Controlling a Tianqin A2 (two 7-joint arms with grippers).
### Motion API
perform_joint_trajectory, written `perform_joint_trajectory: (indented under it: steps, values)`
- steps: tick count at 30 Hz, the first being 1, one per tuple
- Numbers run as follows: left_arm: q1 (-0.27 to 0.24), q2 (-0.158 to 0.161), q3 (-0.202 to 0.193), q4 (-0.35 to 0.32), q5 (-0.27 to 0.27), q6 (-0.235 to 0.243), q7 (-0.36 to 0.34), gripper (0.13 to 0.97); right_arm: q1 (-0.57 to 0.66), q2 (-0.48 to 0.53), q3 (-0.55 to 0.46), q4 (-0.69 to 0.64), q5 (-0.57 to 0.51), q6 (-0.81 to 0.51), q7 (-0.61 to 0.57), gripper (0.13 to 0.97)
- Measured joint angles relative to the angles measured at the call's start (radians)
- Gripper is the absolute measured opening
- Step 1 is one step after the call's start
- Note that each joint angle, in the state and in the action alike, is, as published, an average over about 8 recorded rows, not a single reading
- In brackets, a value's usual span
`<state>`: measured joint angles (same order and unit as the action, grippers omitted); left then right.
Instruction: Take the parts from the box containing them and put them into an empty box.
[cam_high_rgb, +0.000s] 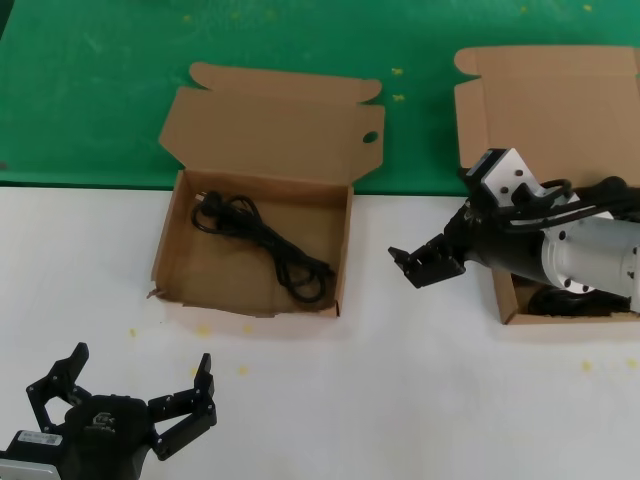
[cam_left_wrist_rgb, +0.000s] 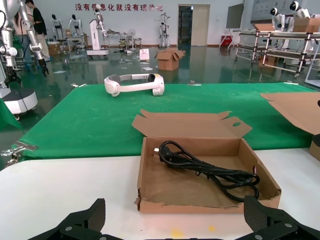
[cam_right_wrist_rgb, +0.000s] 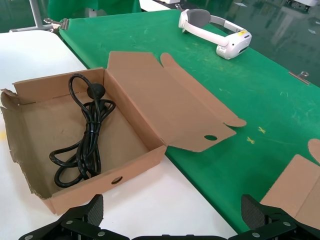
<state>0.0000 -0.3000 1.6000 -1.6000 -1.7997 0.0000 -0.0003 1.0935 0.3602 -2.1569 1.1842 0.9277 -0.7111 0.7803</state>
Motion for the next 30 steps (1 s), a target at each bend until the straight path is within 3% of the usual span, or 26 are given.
perform_joint_trajectory:
  steps: [9, 30]
  values:
    - [0.000, 0.000, 0.000, 0.000, 0.000, 0.000, 0.000, 0.966, -0.069, -0.004, 0.035, 0.026, 0.055, 0.045, -0.049, 0.966]
    - [0.000, 0.000, 0.000, 0.000, 0.000, 0.000, 0.001, 0.966, -0.369, -0.020, 0.188, 0.140, 0.294, 0.239, -0.262, 0.966]
